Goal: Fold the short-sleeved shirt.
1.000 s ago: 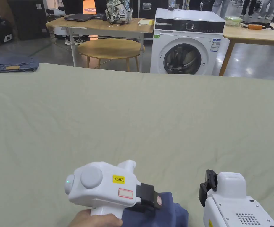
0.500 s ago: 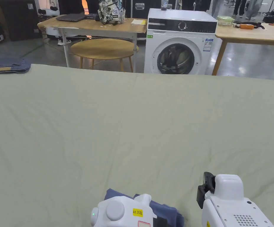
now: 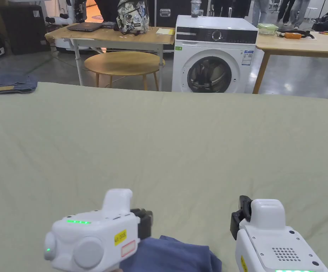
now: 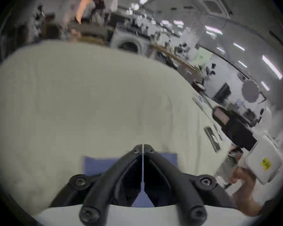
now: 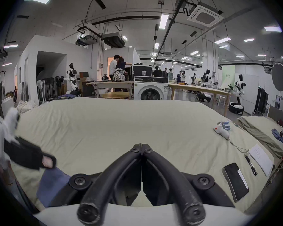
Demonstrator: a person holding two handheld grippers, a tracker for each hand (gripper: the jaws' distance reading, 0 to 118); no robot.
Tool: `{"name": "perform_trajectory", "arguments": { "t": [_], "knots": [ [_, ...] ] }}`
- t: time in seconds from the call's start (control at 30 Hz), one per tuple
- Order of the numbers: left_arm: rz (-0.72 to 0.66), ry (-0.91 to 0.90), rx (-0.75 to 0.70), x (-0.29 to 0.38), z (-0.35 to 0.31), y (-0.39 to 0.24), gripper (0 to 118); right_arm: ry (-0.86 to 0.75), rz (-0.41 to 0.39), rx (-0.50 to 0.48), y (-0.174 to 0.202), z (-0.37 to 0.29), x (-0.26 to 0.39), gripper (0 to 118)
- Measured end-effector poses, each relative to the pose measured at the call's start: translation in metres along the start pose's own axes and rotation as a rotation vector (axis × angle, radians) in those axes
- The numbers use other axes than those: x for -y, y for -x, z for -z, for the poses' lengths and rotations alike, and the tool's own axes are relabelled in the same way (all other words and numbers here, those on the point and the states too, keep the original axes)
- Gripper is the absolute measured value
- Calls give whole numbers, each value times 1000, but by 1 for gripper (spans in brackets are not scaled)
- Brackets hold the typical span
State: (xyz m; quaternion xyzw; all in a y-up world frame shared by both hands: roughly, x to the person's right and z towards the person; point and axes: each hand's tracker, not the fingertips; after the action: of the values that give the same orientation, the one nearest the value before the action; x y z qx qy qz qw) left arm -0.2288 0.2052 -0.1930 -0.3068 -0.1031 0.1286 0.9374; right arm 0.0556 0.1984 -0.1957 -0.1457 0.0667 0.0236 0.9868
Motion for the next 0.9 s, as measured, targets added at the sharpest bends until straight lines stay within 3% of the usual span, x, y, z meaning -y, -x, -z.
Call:
{"name": "perform_trajectory", "arguments": {
  "t": [0.23,0.4,0.6,0.9],
  "knots": [
    [175,-372,-299,2,-41,15,0,-62,9,-1,17,2,-8,0],
    [259,-594,-424,11,-50,16,0,-125,31,7,25,-2,-14,0],
    [261,-601,-451,8,-55,14,0,-129,23,0,27,-8,-20,0],
    [189,-492,-416,16,-57,33,0,172,-14,-143,38,-42,38,0]
  ]
}}
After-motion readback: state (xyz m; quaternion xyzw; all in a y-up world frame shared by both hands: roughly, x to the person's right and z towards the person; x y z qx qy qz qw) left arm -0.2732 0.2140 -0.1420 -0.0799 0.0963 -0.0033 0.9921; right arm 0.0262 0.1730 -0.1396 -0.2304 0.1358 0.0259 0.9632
